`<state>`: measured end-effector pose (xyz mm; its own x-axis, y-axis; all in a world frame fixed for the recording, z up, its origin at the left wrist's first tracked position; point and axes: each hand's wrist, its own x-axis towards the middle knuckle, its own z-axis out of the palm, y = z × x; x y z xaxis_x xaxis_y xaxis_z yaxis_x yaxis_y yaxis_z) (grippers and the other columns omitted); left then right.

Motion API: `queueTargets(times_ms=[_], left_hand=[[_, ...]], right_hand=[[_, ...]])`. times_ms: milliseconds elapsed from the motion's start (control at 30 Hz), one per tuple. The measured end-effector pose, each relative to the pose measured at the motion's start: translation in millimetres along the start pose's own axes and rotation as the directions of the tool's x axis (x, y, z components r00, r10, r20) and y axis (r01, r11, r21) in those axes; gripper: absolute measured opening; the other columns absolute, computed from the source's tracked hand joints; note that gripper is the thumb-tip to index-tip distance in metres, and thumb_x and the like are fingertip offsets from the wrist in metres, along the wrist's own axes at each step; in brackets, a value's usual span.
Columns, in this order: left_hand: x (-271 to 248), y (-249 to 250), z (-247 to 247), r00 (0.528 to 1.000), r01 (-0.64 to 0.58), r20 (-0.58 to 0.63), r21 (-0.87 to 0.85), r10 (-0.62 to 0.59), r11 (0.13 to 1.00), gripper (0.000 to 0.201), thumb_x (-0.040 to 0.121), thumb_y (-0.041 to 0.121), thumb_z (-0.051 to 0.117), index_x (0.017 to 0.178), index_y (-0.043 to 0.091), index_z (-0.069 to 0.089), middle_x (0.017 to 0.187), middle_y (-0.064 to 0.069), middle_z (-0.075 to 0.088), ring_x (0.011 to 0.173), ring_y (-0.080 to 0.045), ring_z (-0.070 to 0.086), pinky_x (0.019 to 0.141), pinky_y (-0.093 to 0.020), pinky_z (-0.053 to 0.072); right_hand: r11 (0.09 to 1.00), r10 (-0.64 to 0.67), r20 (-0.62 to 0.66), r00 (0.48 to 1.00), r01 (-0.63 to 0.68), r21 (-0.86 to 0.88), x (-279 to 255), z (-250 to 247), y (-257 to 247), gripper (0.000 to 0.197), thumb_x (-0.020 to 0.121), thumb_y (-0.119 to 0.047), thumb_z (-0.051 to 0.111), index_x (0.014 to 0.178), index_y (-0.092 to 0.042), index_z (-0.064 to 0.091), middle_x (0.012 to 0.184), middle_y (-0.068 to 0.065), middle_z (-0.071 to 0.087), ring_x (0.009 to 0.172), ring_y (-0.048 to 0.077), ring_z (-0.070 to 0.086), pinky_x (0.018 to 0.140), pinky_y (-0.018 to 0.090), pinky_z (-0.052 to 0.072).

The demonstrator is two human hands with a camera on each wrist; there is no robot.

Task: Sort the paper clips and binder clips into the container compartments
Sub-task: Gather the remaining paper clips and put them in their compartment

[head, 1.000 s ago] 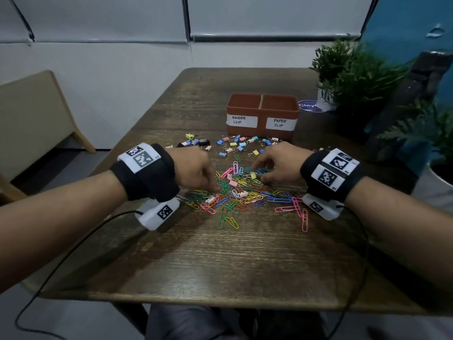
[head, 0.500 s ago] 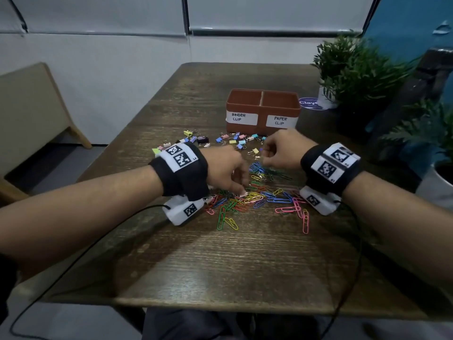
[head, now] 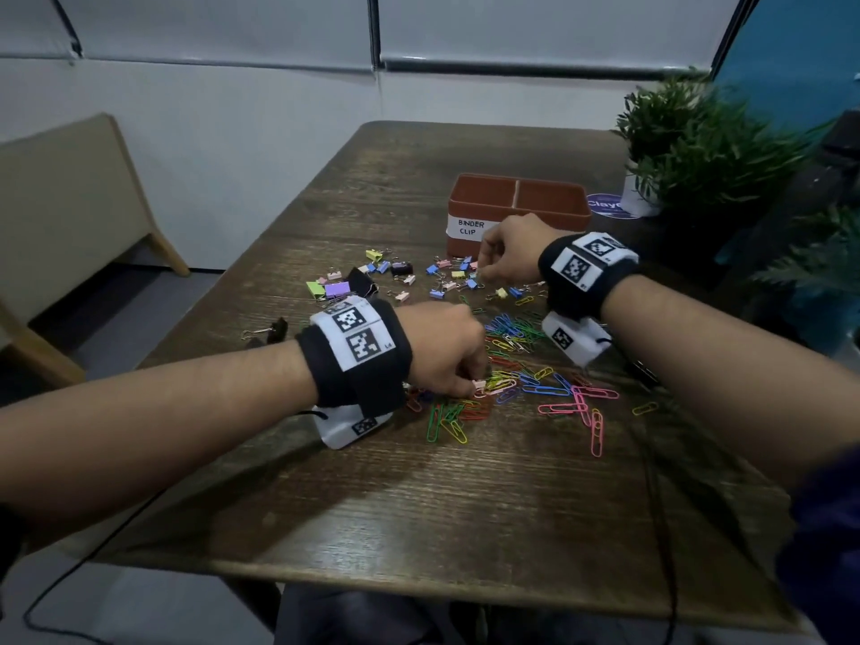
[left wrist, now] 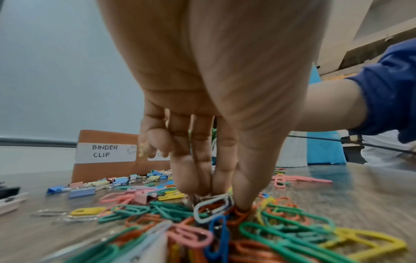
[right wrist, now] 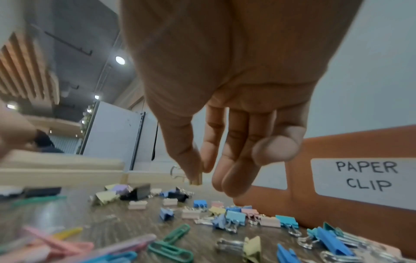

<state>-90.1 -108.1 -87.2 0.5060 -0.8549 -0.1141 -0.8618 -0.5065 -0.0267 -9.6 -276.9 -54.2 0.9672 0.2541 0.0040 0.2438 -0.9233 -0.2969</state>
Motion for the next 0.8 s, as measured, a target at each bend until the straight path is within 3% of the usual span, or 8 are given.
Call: queueTargets(times_ms=[67,200,333,400,500,667,733,800], left_hand=[[-2,4,0,0.998,0.047,-0.035,-0.022,-0.048,0.999,0.022,0.081,0.04,0.063,0.093,0.026,0.073,0.082,0.007,0.068,0.073,-0.015,0.063,0.064,-0.03,0.053],[-9,-5,-11,0.968,0.19,-0.12,-0.217,-0.219,0.957,0.014,0.085,0.033,0.064,0.087,0.023,0.074,0.069,0.012,0.066,0.063,-0.004,0.059,0.06,-0.023,0.048],[-14,-49,-27,0.877,0.343,-0.204,-0.365,-0.434,0.865,0.011,0.09,0.029,0.065,0.092,0.023,0.074,0.072,0.016,0.066,0.065,0.004,0.059,0.063,-0.014,0.045],[-17,-77,-31,0.82,0.457,-0.2,-0.339,-0.537,0.823,0.015,0.092,0.028,0.062,0.098,0.019,0.073,0.083,0.008,0.07,0.071,-0.004,0.062,0.071,-0.022,0.05],[-17,-108,-23,0.767,0.578,-0.181,-0.22,-0.615,0.786,0.019,0.091,0.025,0.062,0.102,0.013,0.073,0.095,-0.005,0.072,0.089,-0.022,0.065,0.072,-0.023,0.04],[-15,-119,-2,0.785,0.605,-0.033,-0.168,-0.618,0.778,0.018,0.089,0.022,0.067,0.105,0.017,0.074,0.098,-0.003,0.071,0.091,-0.019,0.063,0.071,-0.023,0.039],[-14,-115,0,0.787,0.607,-0.033,-0.139,-0.616,0.783,0.024,0.087,0.027,0.069,0.11,0.021,0.072,0.105,-0.001,0.069,0.094,-0.019,0.062,0.075,-0.026,0.046],[-12,-106,-1,0.82,0.553,-0.101,-0.111,-0.563,0.826,0.026,0.088,0.034,0.067,0.112,0.025,0.07,0.107,0.001,0.067,0.097,-0.019,0.062,0.079,-0.029,0.05]], right_hand=[[0.996,0.003,0.006,1.0,-0.003,-0.086,12,8,-4,0.007,0.083,-0.027,0.077,0.084,-0.023,0.072,0.086,-0.006,0.071,0.082,0.009,0.066,0.076,0.033,0.057],[0.987,0.055,-0.024,0.998,-0.058,-0.148,25,18,-7,0.007,0.083,-0.028,0.077,0.085,-0.023,0.072,0.09,-0.003,0.071,0.084,0.014,0.067,0.066,0.028,0.051],[0.989,0.067,-0.066,0.996,-0.075,-0.127,24,19,-4,0.017,0.086,-0.035,0.074,0.096,-0.021,0.07,0.094,-0.003,0.066,0.086,0.017,0.064,0.064,0.028,0.048],[0.994,0.048,-0.03,0.998,-0.051,-0.095,21,19,-2,0.015,0.083,-0.033,0.077,0.093,-0.023,0.071,0.092,-0.006,0.065,0.08,0.012,0.062,0.061,0.026,0.05],[0.997,-0.047,0.102,0.994,0.054,-0.06,10,23,-4,0.009,0.084,-0.022,0.076,0.092,-0.026,0.077,0.09,-0.007,0.069,0.078,0.007,0.062,0.064,0.023,0.052],[0.97,-0.071,0.195,0.978,0.113,-0.217,-4,34,0,0.029,0.093,-0.015,0.059,0.104,-0.036,0.076,0.103,-0.006,0.069,0.092,0.017,0.067,0.084,0.037,0.058],[0.974,-0.074,0.21,0.975,0.115,-0.194,-12,30,4,0.029,0.091,-0.012,0.062,0.098,-0.035,0.077,0.104,-0.007,0.071,0.094,0.015,0.066,0.087,0.037,0.057],[0.978,-0.098,0.236,0.967,0.137,-0.155,-26,23,4,0.024,0.091,-0.013,0.065,0.1,-0.031,0.078,0.1,-0.009,0.07,0.093,0.01,0.063,0.087,0.032,0.055]])
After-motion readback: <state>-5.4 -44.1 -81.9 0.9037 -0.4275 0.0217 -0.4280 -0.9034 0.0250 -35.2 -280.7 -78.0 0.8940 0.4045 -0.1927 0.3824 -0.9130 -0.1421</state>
